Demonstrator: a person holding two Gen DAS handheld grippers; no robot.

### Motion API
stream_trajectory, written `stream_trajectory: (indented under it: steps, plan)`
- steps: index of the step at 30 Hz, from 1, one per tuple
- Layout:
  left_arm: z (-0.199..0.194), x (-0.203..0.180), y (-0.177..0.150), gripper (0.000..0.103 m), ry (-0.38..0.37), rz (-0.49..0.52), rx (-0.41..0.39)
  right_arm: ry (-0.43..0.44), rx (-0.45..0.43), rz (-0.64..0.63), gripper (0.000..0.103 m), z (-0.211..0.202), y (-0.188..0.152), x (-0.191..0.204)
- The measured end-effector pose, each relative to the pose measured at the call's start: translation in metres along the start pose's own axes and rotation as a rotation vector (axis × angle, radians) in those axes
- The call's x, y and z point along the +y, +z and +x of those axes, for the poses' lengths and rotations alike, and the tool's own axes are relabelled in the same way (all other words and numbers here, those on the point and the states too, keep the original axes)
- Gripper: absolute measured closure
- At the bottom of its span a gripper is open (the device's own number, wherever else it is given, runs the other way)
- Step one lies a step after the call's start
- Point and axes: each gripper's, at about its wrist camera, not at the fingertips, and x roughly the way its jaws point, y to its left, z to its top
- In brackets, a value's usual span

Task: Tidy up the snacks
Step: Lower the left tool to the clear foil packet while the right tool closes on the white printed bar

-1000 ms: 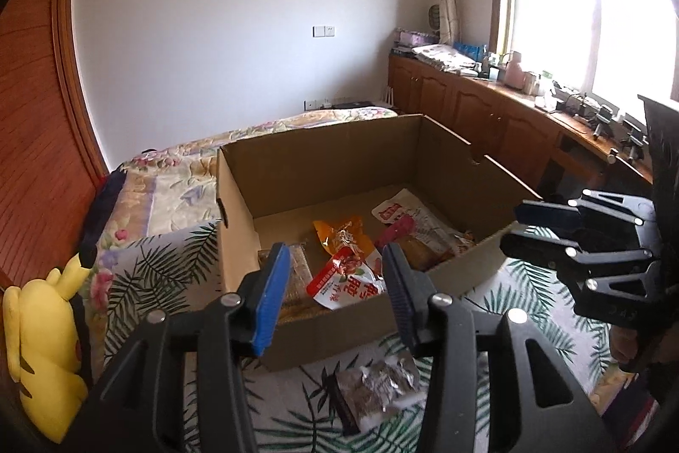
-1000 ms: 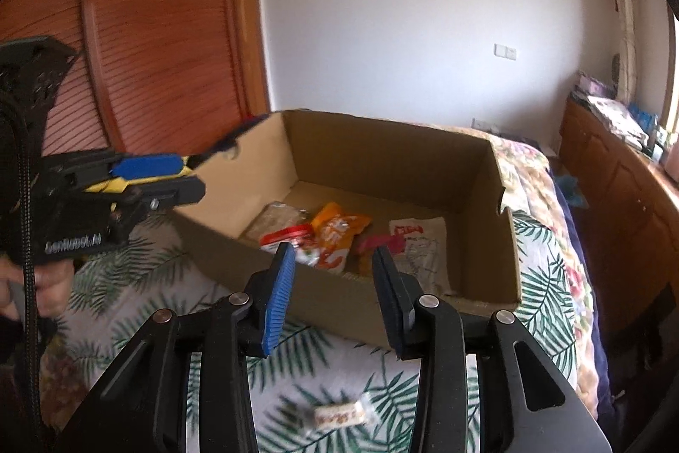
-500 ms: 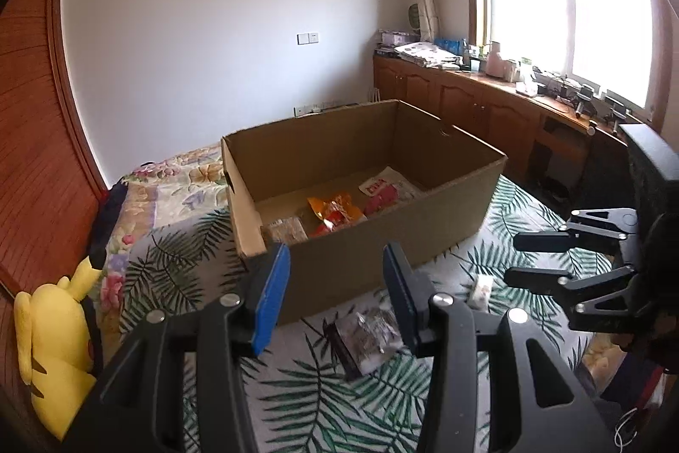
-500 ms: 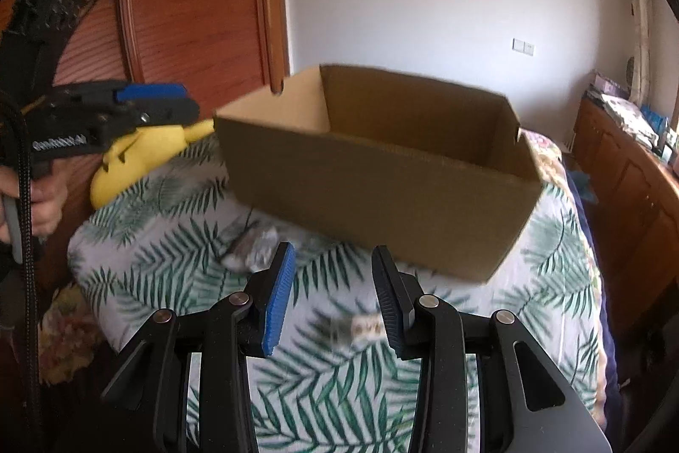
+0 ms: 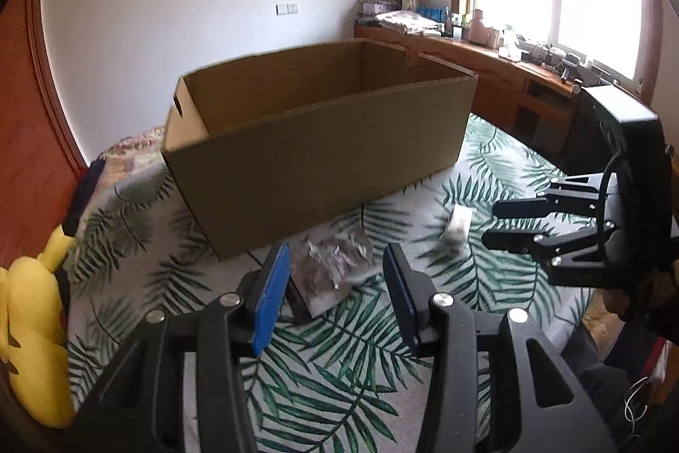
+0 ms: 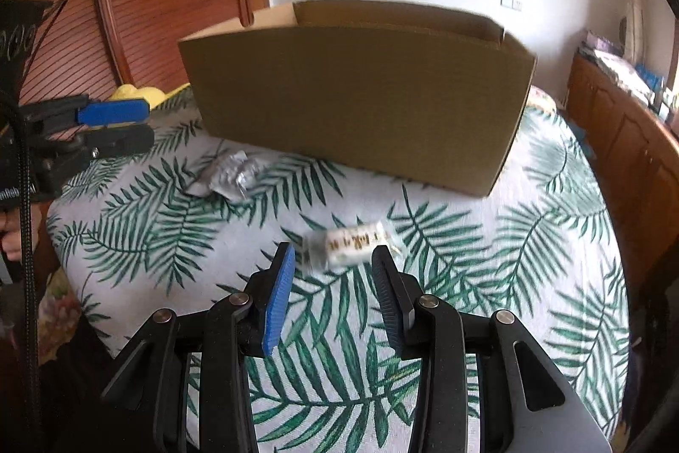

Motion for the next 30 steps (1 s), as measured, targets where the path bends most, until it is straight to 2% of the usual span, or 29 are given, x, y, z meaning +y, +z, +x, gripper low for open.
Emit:
stream_trajectory:
  steps: [6,18,23,30]
  plan:
    - [0.019,0.001,-0.013,0.057,0.04,0.01,0.023,0.005,0.04,0.041,0.065,0.014,-0.003,-0.008]
    - [0.042,0.011,-0.026,0.057,0.049,-0.007,0.068,-0.002,0.069,0.077,0.065,0.035,0.011,-0.016]
    - [0.049,0.012,-0.025,0.057,0.044,-0.01,0.077,-0.01,0.077,0.088,0.061,0.043,0.016,-0.017]
    - [0.062,0.004,-0.024,0.055,0.045,0.044,0.108,-0.032,0.083,0.061,0.058,0.047,0.016,-0.016]
